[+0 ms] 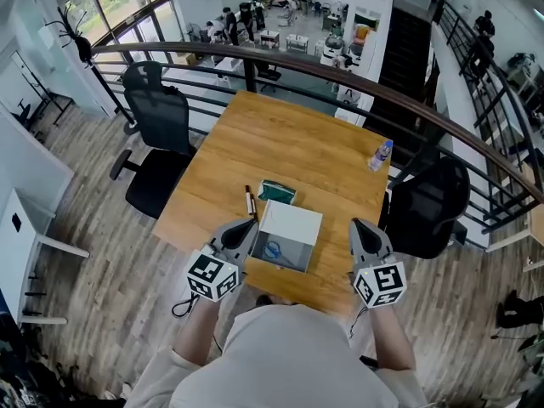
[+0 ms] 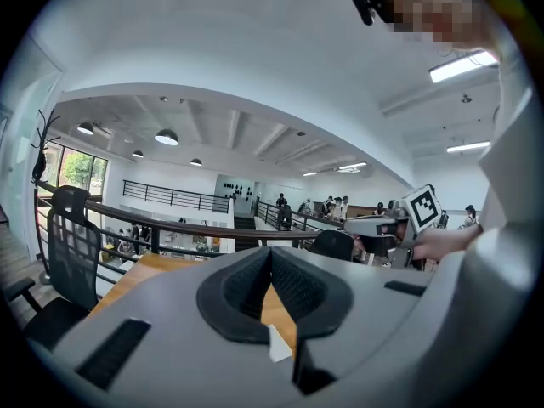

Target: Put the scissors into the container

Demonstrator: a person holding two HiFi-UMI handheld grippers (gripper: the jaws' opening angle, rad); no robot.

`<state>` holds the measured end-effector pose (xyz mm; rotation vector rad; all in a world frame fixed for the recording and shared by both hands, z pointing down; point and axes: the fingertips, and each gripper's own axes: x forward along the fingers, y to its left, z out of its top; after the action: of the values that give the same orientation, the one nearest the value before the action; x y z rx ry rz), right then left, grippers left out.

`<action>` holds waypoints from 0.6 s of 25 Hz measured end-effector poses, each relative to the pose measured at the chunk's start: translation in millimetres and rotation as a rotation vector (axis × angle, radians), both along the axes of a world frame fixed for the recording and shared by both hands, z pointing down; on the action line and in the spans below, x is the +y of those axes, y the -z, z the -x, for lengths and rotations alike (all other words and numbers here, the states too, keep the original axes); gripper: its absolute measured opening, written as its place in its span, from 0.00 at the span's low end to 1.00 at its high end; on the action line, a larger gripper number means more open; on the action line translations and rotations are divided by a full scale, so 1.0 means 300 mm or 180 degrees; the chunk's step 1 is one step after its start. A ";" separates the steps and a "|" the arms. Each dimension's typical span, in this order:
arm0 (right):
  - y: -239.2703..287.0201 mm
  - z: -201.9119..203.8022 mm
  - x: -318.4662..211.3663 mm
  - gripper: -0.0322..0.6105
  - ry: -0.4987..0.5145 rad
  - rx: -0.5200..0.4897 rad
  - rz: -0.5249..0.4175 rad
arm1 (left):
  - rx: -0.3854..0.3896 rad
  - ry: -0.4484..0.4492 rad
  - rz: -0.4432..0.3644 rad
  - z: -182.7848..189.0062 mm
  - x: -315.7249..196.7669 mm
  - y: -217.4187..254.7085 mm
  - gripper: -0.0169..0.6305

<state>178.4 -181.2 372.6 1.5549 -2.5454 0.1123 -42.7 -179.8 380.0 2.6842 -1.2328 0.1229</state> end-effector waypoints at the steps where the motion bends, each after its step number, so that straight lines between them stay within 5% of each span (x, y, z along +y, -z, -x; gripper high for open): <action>1: 0.006 0.000 0.002 0.05 0.0006 -0.0006 -0.0006 | -0.0001 0.0005 -0.0005 -0.001 0.001 0.004 0.01; 15: 0.006 -0.004 0.027 0.05 0.0048 -0.0064 0.0018 | -0.0003 0.0033 -0.0040 -0.012 0.009 0.015 0.01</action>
<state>179.7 -173.0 370.7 1.5398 -2.5694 0.1338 -39.2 -177.2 375.5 2.6883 -1.2518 0.1150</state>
